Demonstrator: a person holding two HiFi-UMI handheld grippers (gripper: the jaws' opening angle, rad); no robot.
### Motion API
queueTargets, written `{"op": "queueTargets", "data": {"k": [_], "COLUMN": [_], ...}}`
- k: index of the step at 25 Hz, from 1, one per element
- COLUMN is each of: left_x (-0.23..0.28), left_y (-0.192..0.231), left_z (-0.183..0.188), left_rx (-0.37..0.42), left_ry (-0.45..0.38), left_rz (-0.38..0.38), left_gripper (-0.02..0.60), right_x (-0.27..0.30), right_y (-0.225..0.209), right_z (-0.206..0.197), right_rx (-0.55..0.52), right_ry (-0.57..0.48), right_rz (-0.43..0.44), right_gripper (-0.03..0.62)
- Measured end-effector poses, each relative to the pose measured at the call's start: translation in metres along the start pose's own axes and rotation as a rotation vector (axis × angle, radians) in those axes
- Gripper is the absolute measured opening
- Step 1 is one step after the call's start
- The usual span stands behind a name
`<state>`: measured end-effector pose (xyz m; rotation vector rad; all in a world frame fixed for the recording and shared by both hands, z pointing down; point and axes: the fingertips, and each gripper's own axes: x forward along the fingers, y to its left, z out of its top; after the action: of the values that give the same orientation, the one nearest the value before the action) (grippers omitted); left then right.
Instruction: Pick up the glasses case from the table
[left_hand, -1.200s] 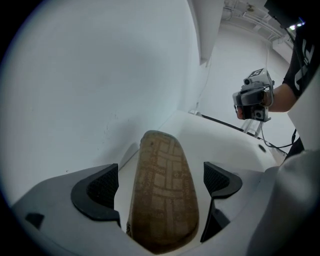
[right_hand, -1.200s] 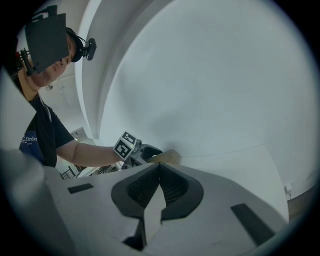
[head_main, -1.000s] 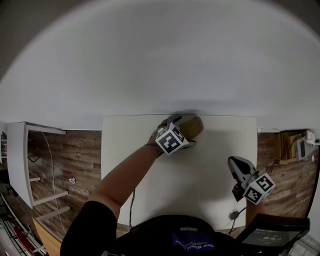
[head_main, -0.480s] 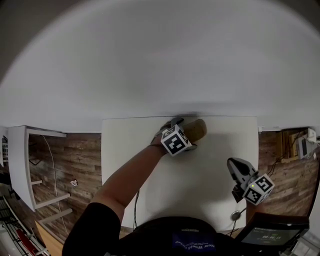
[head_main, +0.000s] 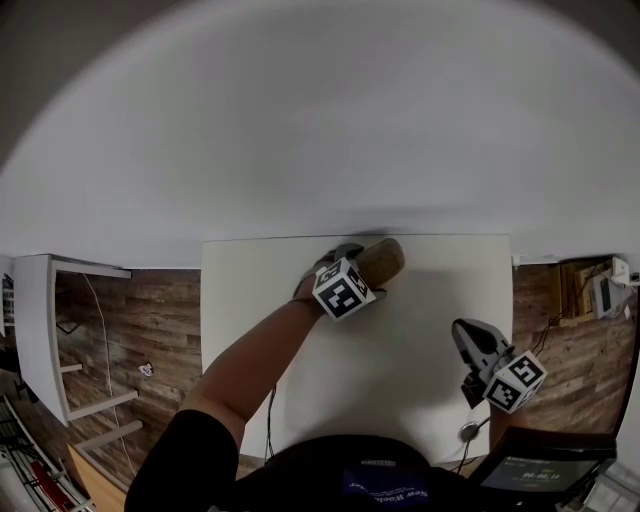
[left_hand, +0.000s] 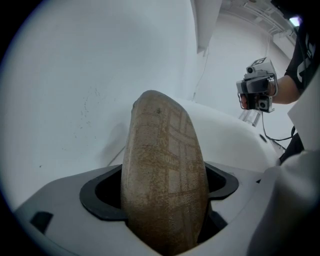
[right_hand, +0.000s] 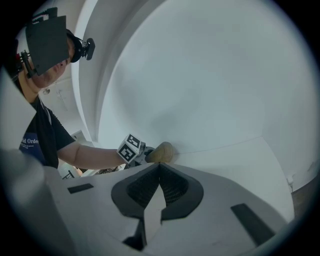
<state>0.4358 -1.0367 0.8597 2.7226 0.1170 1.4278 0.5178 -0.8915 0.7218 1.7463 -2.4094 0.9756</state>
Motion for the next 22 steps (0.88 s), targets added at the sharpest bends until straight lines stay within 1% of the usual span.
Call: {"op": "queueTargets", "data": {"k": [3,7,10,12,22], "left_x": [-0.01,-0.027,-0.048,-0.061,-0.122], "left_y": [0.0,-0.005,-0.008,-0.009,-0.017], "left_z": [0.004,0.007,0.013,0.016,0.002], "left_rx": [-0.023,-0.085,-0.132,-0.15,-0.209], "left_ry": [-0.043,-0.096,-0.164,-0.193,-0.253], "left_rz": [0.004,-0.016,-0.028,-0.027,0.01], "left_gripper": [0.449,0.445,0.445,0.444,0.443], "right_x": [-0.003,-0.002,-0.002,-0.003,-0.01], "right_y": [-0.001,0.007,0.018,0.022,0.059], "right_z": [0.0,0.003,0.009,0.012,0.026], "right_rx": [0.006,-0.002,-0.011,-0.017,-0.058], "right_ry": [0.001,-0.005,-0.006,-0.009,-0.021], "right_rz": [-0.006,0.003,0.013,0.013,0.021], "right_gripper": [-0.011,-0.011,-0.011,-0.011,-0.011]}}
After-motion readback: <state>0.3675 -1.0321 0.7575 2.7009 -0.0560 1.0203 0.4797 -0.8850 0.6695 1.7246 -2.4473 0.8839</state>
